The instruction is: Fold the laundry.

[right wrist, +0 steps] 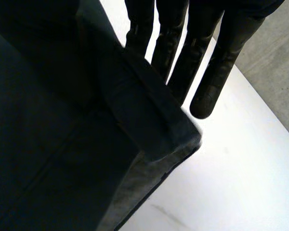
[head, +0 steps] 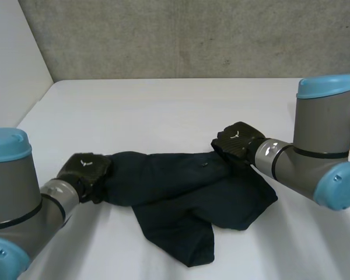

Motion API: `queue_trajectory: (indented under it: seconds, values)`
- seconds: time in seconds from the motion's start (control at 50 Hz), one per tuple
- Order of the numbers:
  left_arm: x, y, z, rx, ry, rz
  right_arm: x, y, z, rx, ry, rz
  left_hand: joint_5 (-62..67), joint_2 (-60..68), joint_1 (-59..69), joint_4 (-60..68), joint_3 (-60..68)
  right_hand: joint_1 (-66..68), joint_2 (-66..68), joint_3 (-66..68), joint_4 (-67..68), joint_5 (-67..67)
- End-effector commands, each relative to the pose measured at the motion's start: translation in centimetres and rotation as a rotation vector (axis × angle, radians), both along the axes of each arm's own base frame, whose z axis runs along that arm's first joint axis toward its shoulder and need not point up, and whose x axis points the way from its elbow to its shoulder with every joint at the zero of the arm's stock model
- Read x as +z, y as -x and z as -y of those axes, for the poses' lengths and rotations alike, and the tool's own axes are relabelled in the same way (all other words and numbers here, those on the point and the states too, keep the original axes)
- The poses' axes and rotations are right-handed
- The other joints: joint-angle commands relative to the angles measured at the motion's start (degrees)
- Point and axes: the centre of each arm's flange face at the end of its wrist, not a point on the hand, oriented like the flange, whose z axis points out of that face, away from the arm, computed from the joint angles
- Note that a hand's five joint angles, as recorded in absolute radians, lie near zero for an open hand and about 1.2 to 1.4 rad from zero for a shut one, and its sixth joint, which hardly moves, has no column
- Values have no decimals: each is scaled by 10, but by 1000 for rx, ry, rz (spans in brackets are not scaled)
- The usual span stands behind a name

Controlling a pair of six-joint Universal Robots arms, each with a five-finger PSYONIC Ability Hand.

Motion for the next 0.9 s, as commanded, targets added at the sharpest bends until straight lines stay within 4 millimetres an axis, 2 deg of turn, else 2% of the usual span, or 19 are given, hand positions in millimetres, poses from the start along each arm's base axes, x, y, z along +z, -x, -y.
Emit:
queue_trajectory:
  seconds: [0.02, 0.06, 0.08, 0.12, 0.16, 0.2, 0.22, 0.24, 0.3, 0.34, 0.42, 0.46, 0.5, 0.56, 0.62, 0.68, 0.76, 0.82, 0.9]
  values:
    - [33, 9, 21, -2, 127, -47, 34, -4, 25, -66, 130, 37, 160, 149, 152, 152, 158, 285, 169, 179, 175, 202]
    - [48, 11, 25, -5, 179, -61, 59, -5, 26, -76, 199, 63, 160, 149, 152, 152, 158, 285, 169, 179, 175, 202]
    - [69, 13, 28, -10, 248, -77, 68, -5, 26, -80, 221, 74, 160, 149, 152, 152, 158, 285, 169, 179, 175, 202]
    - [92, 13, 29, -14, 321, -94, 88, -3, 24, -83, 267, 99, 160, 149, 152, 152, 158, 285, 169, 179, 175, 202]
    - [127, 14, 28, -20, 431, -124, 120, 0, 17, -83, 337, 136, 160, 149, 152, 152, 158, 285, 169, 179, 175, 202]
    - [150, 13, 26, -19, 499, -147, 142, 3, 11, -82, 386, 164, 160, 149, 152, 152, 158, 285, 169, 179, 175, 202]
    - [160, 13, 24, -18, 529, -158, 161, 6, 4, -82, 433, 192, 160, 149, 152, 152, 158, 285, 169, 179, 175, 202]
    - [179, 12, 21, -18, 584, -180, 170, 8, 1, -85, 449, 203, 160, 149, 152, 152, 158, 285, 169, 179, 175, 202]
    - [203, 9, 15, -17, 655, -207, 193, 14, -10, -88, 497, 237, 160, 149, 152, 152, 158, 285, 169, 179, 175, 202]
    - [221, 7, 8, -17, 701, -227, 197, 16, -15, -88, 501, 237, 160, 149, 152, 152, 158, 285, 169, 179, 175, 202]
    - [238, 8, -15, -48, 731, -254, 203, 25, -29, -93, 460, 211, 160, 149, 152, 152, 158, 285, 169, 179, 175, 202]
    - [245, 9, -29, -69, 735, -267, 212, 33, -46, -88, 435, 197, 160, 149, 152, 152, 158, 285, 169, 179, 175, 202]
    - [256, 8, -53, -102, 748, -288, 219, 38, -58, -85, 426, 186, 160, 149, 152, 152, 158, 285, 169, 179, 175, 202]
    - [272, 4, -83, -139, 776, -322, 237, 47, -79, -79, 441, 195, 160, 149, 152, 152, 158, 285, 169, 179, 175, 202]
    - [286, -3, -102, -147, 812, -346, 263, 57, -102, -84, 517, 234, 160, 149, 152, 152, 158, 285, 169, 179, 175, 202]
    - [292, -6, -105, -142, 831, -354, 281, 66, -120, -87, 573, 259, 160, 149, 152, 152, 158, 285, 169, 179, 175, 202]
    - [295, -7, -103, -133, 832, -351, 273, 63, -119, -58, 521, 241, 160, 149, 152, 152, 158, 285, 169, 179, 175, 202]
    - [283, 0, -90, -131, 786, -326, 251, 53, -99, -46, 440, 212, 160, 149, 152, 152, 158, 285, 169, 179, 175, 202]
    - [252, 14, -52, -112, 683, -259, 225, 42, -68, -55, 361, 174, 160, 149, 152, 152, 158, 285, 169, 179, 175, 202]
